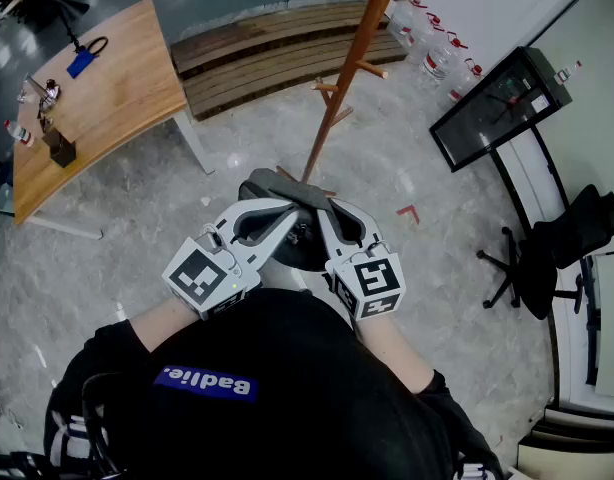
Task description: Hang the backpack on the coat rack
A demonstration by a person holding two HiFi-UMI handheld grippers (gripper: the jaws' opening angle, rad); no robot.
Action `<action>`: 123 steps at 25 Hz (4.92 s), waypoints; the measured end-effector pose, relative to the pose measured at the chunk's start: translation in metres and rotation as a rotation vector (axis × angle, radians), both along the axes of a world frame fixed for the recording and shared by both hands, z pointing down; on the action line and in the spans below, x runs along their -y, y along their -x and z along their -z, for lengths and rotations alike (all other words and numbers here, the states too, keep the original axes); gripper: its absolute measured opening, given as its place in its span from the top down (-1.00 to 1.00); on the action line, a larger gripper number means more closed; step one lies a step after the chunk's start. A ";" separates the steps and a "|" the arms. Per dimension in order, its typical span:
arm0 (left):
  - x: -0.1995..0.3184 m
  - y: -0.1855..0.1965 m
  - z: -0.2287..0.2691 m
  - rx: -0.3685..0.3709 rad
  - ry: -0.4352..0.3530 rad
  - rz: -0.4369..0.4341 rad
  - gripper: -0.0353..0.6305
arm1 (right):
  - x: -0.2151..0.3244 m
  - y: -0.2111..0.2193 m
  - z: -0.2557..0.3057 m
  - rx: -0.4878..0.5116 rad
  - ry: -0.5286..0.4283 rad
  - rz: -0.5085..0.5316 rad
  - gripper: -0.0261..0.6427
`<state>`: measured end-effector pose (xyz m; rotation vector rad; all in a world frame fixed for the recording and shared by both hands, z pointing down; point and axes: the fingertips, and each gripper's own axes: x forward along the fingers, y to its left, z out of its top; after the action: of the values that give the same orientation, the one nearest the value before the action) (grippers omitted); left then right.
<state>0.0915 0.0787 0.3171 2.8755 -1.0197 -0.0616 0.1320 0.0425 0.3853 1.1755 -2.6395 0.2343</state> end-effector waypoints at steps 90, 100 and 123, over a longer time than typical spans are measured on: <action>0.238 0.082 -0.040 -0.009 0.061 -0.344 0.87 | 0.298 -0.011 -0.090 -0.158 0.177 -0.447 0.68; 0.212 0.094 -0.036 -0.061 0.051 -0.375 0.87 | 0.214 0.020 -0.027 -0.164 0.020 -0.372 0.65; 0.051 0.011 -0.038 0.047 0.079 -0.028 0.87 | 0.013 0.034 0.028 0.186 -0.057 0.207 0.90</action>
<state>0.0801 0.0273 0.3554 2.8314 -0.9664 0.0469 0.0982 0.0296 0.3570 0.9264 -2.9228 0.2410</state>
